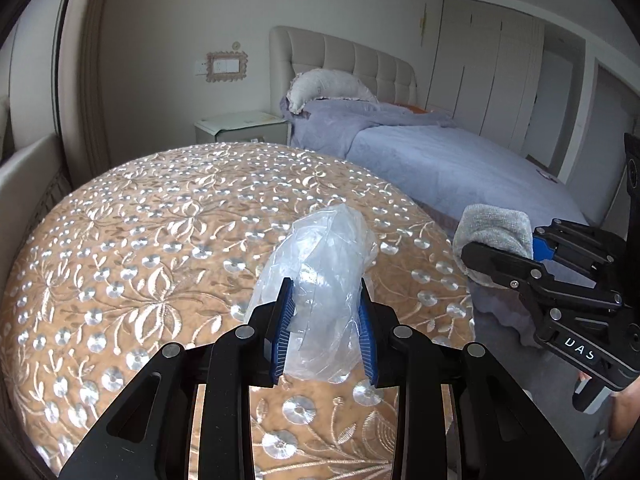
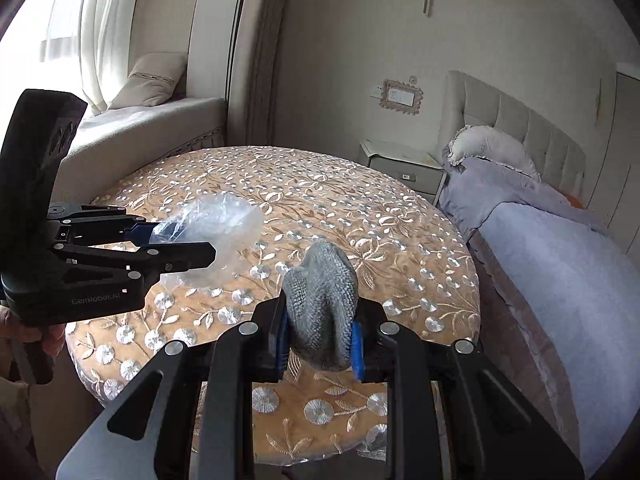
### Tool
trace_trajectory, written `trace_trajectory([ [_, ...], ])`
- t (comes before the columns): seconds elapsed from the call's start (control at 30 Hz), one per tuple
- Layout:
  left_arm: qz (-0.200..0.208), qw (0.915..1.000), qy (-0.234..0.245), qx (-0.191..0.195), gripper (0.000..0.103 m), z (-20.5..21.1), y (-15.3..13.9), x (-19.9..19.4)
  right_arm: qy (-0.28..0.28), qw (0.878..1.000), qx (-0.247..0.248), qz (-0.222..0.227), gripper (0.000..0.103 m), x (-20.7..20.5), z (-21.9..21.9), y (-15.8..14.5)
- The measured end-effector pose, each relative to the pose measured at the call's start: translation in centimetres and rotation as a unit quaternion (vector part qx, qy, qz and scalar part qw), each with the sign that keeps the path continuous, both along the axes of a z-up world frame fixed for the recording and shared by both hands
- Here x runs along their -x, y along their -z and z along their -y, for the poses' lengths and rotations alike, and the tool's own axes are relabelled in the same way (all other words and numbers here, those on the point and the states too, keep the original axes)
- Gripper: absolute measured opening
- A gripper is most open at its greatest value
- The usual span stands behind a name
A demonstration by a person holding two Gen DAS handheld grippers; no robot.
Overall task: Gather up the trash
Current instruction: 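Carry the clear bag and grey cloth over the bin and open both tools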
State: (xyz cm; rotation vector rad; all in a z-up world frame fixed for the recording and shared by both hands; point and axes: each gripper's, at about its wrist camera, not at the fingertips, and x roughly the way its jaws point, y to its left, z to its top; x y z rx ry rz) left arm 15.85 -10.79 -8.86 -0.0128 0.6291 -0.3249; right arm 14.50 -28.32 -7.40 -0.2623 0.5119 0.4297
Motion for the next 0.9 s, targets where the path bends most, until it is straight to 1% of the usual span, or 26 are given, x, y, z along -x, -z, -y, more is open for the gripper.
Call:
trace_trajectory([
  [0.07,-0.002,0.9999,0.016,0.001,0.029,1.8,0.2,1.0,0.019,1.0,-0.003,0.0,0.025,1.5,1.7,0.4],
  [0.27,0.004,0.9984,0.054,-0.016,0.029,7.2,0.8,3.9,0.069,0.997,-0.018,0.001,0.025,5.6,6.3,1.5],
  [0.47,-0.001,0.9939,0.108,-0.022,0.029,12.8,2.0,6.1,0.118,0.993,-0.027,-0.005,0.025,9.3,10.2,2.8],
  [0.6,-0.016,0.9884,0.149,-0.023,0.029,16.2,3.7,7.5,0.155,0.988,-0.026,-0.012,0.025,11.4,13.1,4.2],
  [0.7,-0.038,0.9831,0.178,-0.021,0.029,18.5,5.3,8.2,0.179,0.983,-0.033,-0.018,0.025,12.9,15.1,5.3],
  [0.9,-0.086,0.9677,0.235,-0.031,0.029,23.7,9.6,10.5,0.218,0.974,-0.036,-0.041,0.025,14.8,18.2,7.8],
])
